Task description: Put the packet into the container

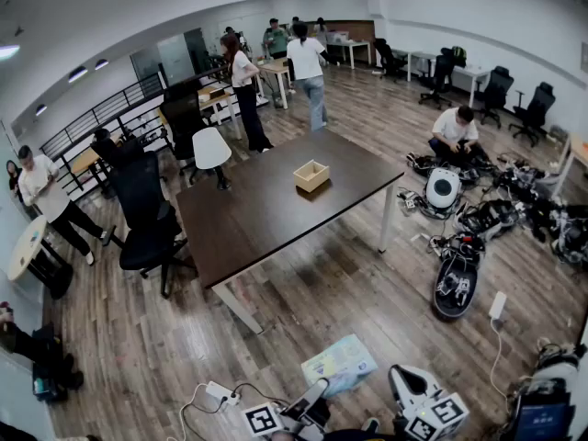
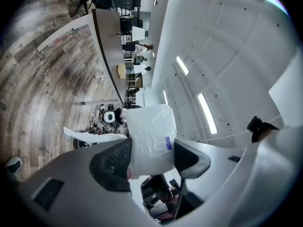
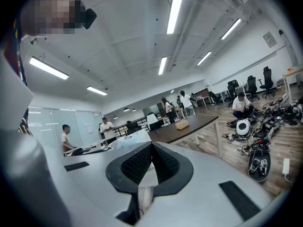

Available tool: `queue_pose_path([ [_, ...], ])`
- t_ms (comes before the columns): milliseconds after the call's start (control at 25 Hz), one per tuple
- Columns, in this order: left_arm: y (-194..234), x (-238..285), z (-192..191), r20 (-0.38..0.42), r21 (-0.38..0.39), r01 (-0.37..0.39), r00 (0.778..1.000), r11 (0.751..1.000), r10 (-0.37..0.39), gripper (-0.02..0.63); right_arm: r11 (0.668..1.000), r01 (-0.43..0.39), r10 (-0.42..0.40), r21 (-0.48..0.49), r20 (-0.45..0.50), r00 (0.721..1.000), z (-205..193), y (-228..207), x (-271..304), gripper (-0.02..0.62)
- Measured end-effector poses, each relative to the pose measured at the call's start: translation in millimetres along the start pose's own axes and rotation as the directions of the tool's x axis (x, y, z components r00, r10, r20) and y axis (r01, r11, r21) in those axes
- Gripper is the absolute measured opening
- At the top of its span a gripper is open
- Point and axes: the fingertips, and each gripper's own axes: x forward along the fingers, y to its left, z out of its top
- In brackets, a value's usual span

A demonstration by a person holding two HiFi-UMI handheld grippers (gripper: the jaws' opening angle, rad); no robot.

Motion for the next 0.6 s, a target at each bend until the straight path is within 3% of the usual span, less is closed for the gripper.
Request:
queue_pose_path([
  [600, -1.9, -0.1, -4.0, -0.009, -0.012, 0.008, 1.0, 1.0, -0.008, 0.249, 1.0, 0.01, -0.01, 0.018, 0.005, 1.0, 4.3, 6.4, -5.0, 0.011],
])
